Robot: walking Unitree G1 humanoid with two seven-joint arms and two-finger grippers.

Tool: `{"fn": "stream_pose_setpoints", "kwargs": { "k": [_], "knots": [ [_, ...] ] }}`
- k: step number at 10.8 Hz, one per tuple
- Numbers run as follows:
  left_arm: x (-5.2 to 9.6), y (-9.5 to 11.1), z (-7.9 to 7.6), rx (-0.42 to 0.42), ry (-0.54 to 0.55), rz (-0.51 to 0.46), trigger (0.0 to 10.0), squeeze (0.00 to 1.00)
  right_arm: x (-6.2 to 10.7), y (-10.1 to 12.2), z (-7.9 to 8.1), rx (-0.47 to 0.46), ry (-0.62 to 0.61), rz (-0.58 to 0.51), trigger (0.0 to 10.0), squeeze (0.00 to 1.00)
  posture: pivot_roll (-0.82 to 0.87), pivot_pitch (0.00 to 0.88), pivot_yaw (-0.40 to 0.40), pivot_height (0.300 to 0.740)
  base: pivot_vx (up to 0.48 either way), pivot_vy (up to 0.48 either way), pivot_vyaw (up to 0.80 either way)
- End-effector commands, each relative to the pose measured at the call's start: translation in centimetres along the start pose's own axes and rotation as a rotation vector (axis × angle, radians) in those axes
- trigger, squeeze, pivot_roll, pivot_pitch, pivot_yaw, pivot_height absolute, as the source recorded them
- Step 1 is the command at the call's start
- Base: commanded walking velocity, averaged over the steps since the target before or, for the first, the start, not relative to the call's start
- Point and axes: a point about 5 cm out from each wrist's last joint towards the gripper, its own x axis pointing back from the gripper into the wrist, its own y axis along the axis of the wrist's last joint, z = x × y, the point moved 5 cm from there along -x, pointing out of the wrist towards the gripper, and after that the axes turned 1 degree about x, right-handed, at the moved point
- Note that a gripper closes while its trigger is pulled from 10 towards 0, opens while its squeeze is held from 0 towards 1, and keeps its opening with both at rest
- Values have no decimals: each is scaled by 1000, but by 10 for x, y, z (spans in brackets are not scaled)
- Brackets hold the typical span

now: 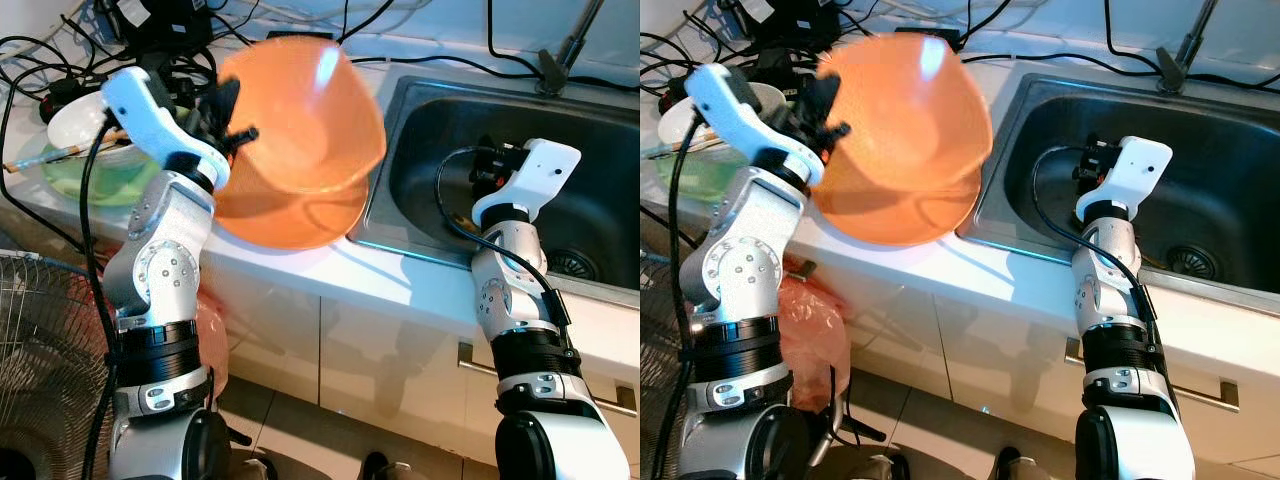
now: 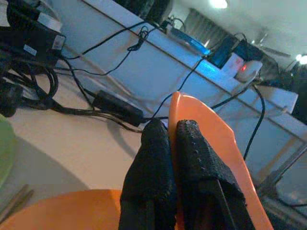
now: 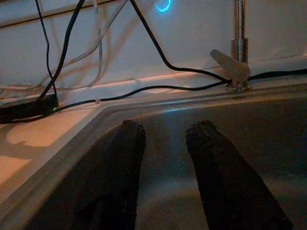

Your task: Kitchen organization

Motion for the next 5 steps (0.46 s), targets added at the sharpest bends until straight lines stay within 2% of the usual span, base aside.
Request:
{"fn": "stream_pose_setpoints", "kwargs": {
  "k": [1,3,4,5],
  "knots": [
    [0,23,-11,2,-43,-101,10000,0,5,-12,-1,-9,-2,37,10000,0,119,166,45,740,0,0,0],
    [1,24,-13,8,-46,-125,10000,0,4,-11,-2,-59,-13,42,10000,0,116,160,46,740,0,0,0],
    [1,20,-17,-15,-56,-120,10000,0,3,-10,-3,-105,-20,45,10000,0,116,155,47,740,0,0,0],
    [1,15,-21,-79,-66,-120,10000,0,2,-12,-2,-225,-28,68,10000,0,117,150,49,740,0,0,0]
  ]
}}
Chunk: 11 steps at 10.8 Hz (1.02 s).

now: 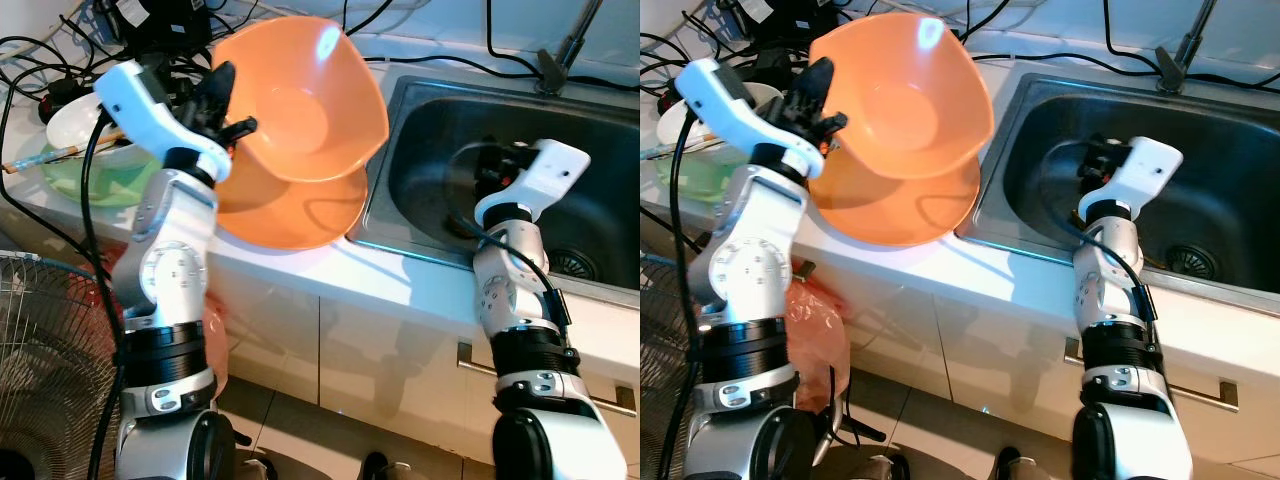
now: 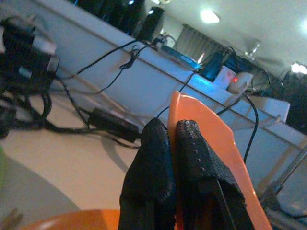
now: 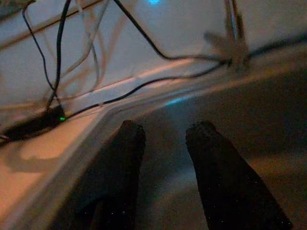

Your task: Kitchen organization

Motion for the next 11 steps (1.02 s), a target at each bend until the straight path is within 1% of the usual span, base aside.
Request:
{"fn": "stream_pose_setpoints", "kwargs": {
  "k": [1,2,3,4,5,6,7,8,9,10,11],
  "knots": [
    [1,8,-9,-50,-39,-42,10000,0,2,-8,2,-80,8,37,10000,0,112,148,52,740,0,0,0],
    [1,-5,-17,-130,-64,-24,10000,0,2,-7,9,-178,44,54,10000,0,109,143,53,740,0,0,0],
    [2,-12,-24,-146,-88,-18,10000,0,2,-8,9,-229,40,61,10000,0,109,143,53,740,0,0,0],
    [2,-19,-33,-141,-105,-11,10000,0,2,-8,10,-301,52,74,10000,0,106,143,53,740,0,0,0],
    [2,-26,-40,-137,-121,-7,10000,0,3,-8,11,-326,70,79,10000,0,105,147,51,740,0,0,0],
    [2,-31,-53,-135,-152,-17,10000,0,4,-5,11,-312,85,77,10000,0,98,152,52,740,0,0,0],
    [-1,-24,-54,-119,-151,-43,10000,0,4,-4,10,-319,84,78,10000,0,98,155,53,740,0,0,0],
    [-6,-6,-51,-98,-134,-109,10000,0,5,-4,12,-329,108,86,10000,0,106,156,53,740,0,0,0],
    [-8,-3,-51,-115,-128,-128,10000,0,5,-4,13,-335,116,87,10000,0,106,157,52,740,0,0,0],
    [-11,-3,-54,-138,-137,-141,10000,0,5,-3,14,-333,128,92,10000,0,102,159,50,740,0,0,0],
    [-14,-3,-62,-133,-157,-149,10000,0,5,0,15,-334,140,88,10000,0,101,161,49,740,0,0,0]
  ]
}}
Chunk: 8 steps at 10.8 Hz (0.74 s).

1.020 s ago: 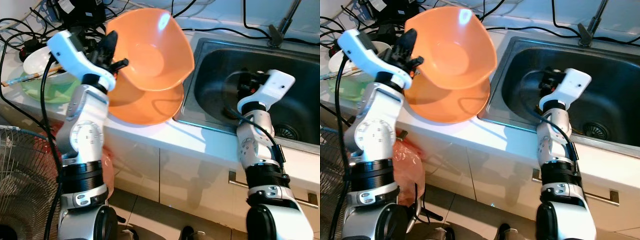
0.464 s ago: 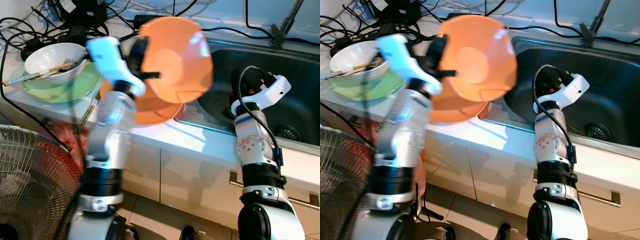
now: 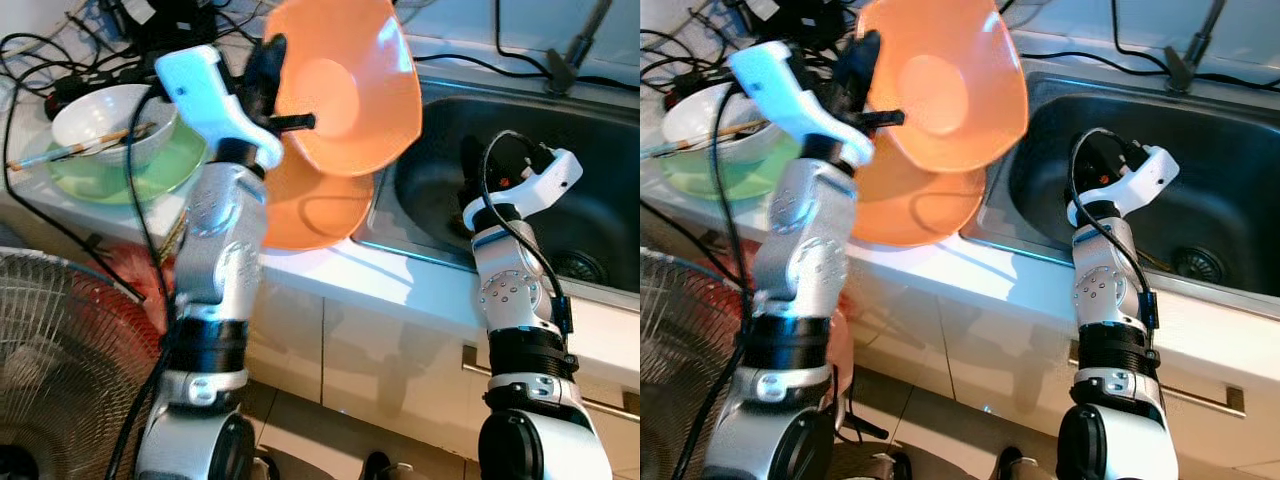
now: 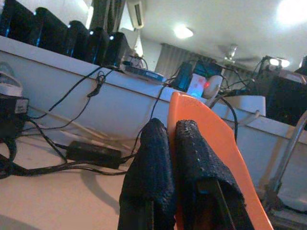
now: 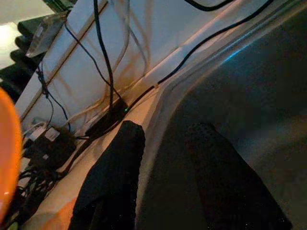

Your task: Kitchen organization

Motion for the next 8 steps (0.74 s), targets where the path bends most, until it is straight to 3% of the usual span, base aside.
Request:
{"fn": "stream_pose_setpoints", "kwargs": {
  "k": [1,2,5,8],
  "knots": [
    [-6,11,-11,-7,-32,-55,10000,0,2,4,1,1,17,-4,10000,0,101,161,49,740,0,0,0],
    [-7,10,-11,-6,-31,-57,10000,0,2,5,5,-15,40,-3,10000,0,91,164,49,740,0,0,0],
    [-7,6,-10,-13,-27,-57,10000,0,3,22,17,180,118,-41,10000,0,88,168,49,740,0,0,0],
    [-8,5,-7,-15,-23,-58,10000,0,4,34,21,193,167,-45,10000,0,86,169,49,740,0,0,0]
  ]
}}
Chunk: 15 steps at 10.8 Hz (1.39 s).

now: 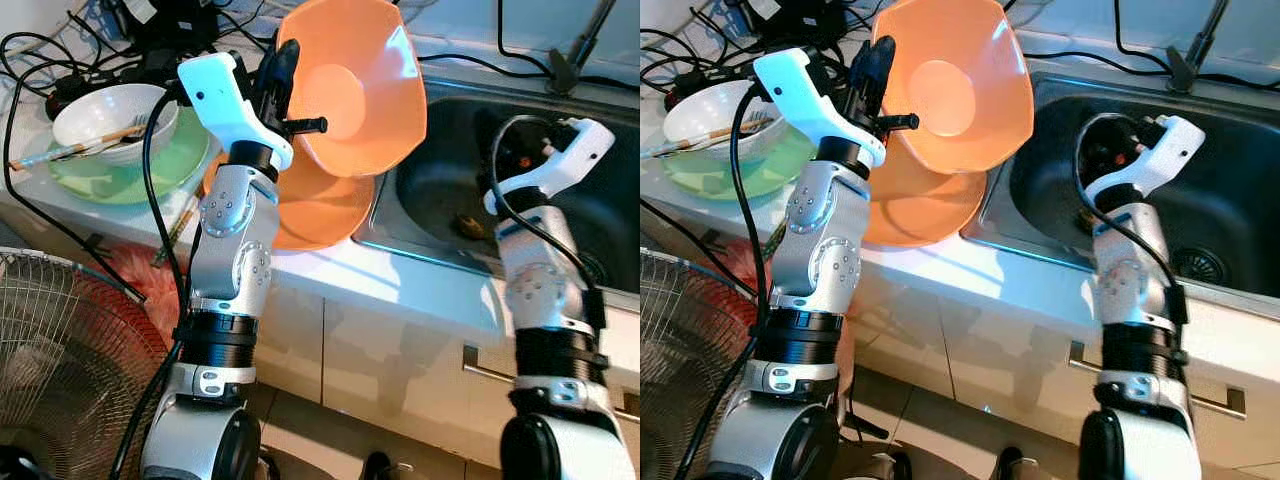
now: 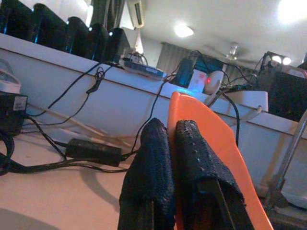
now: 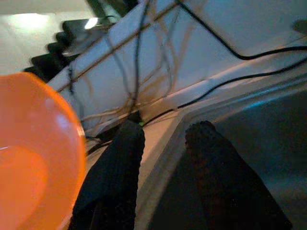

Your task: Kitchen organization

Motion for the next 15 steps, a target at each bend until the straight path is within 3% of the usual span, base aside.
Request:
{"fn": "stream_pose_setpoints", "kwargs": {
  "k": [1,4,7,11,15],
  "knots": [
    [-6,9,-11,-4,-53,-32,10000,0,2,3,8,25,60,6,10000,0,81,167,51,740,0,0,0],
    [-4,1,-29,-30,-191,18,10000,0,8,2,18,57,134,16,10000,0,80,161,59,740,0,0,0],
    [-3,2,-36,-81,-294,26,10000,0,9,3,20,54,144,13,10000,0,77,152,68,740,0,0,0],
    [3,6,-36,-97,-425,52,10000,0,11,1,19,56,148,19,10000,0,81,148,70,740,0,0,0],
    [1,11,-32,-127,-458,52,10000,0,12,-1,19,59,161,32,10000,0,82,160,65,740,0,0,0]
  ]
}}
